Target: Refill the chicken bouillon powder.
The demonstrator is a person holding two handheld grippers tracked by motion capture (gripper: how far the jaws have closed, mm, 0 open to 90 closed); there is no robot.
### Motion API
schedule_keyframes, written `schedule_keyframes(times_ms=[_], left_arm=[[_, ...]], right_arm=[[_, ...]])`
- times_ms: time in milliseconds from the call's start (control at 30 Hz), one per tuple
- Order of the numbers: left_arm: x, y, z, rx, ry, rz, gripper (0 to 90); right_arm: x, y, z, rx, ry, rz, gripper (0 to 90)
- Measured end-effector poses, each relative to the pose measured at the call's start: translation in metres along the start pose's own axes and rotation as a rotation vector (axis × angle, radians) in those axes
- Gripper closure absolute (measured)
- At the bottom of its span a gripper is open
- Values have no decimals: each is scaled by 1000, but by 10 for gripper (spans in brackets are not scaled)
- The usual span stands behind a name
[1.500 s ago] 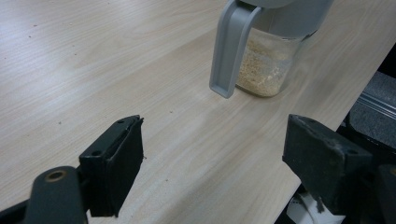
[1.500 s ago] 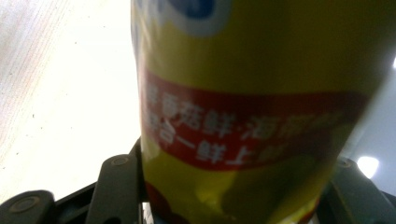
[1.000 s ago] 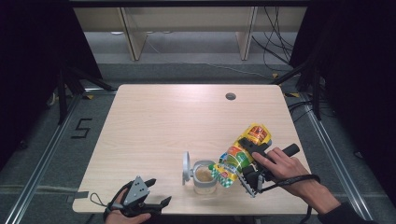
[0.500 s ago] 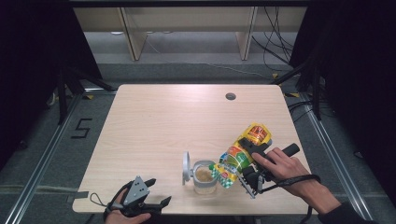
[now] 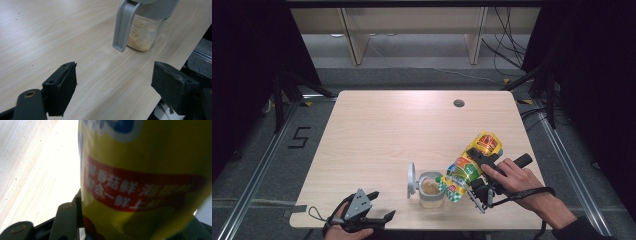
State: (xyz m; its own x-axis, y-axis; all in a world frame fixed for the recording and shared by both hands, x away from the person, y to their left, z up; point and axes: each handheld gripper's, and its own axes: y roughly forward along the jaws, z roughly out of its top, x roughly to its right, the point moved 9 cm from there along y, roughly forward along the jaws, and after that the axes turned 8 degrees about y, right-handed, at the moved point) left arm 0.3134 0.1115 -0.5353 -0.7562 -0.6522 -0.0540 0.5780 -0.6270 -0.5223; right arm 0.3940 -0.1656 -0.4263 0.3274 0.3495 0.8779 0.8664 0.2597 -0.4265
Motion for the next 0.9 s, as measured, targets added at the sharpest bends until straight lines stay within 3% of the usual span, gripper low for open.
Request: schedule_keyframes(times_ms=[133,233,300,367,500,533,600,633,700,900], left_arm=[[0,0,0,1,-1,0,195],[0,0,0,1,-1,0,195],[0,0,0,0,-1,0,195],[0,0,0,1,-2,0,195],[1,1,1,7,-5,0,195],[0,0,0,1,-1,0,195],[0,0,0,0,-1,0,195],[1,1,1,7,-8,-1,195],[0,0,0,2,1,0,195],[1,1,1,6,-8,-1,195]], right_arm=[[0,0,0,4,-8,-10,503],[-3,-1,0,-13,3,17,503],[0,0,1,3,-8,-9,503],[-2,0,1,-8,5,10,503],[2,1,3,10,-32,-9,503],[-1,0,1,-10,10,-3,503],[1,1,2,-1,-22,0,503],[-1,0,0,-6,10,-8,503],[0,1,1,1,-15,-10,503],[0,1,1,-2,-16,-4,504]])
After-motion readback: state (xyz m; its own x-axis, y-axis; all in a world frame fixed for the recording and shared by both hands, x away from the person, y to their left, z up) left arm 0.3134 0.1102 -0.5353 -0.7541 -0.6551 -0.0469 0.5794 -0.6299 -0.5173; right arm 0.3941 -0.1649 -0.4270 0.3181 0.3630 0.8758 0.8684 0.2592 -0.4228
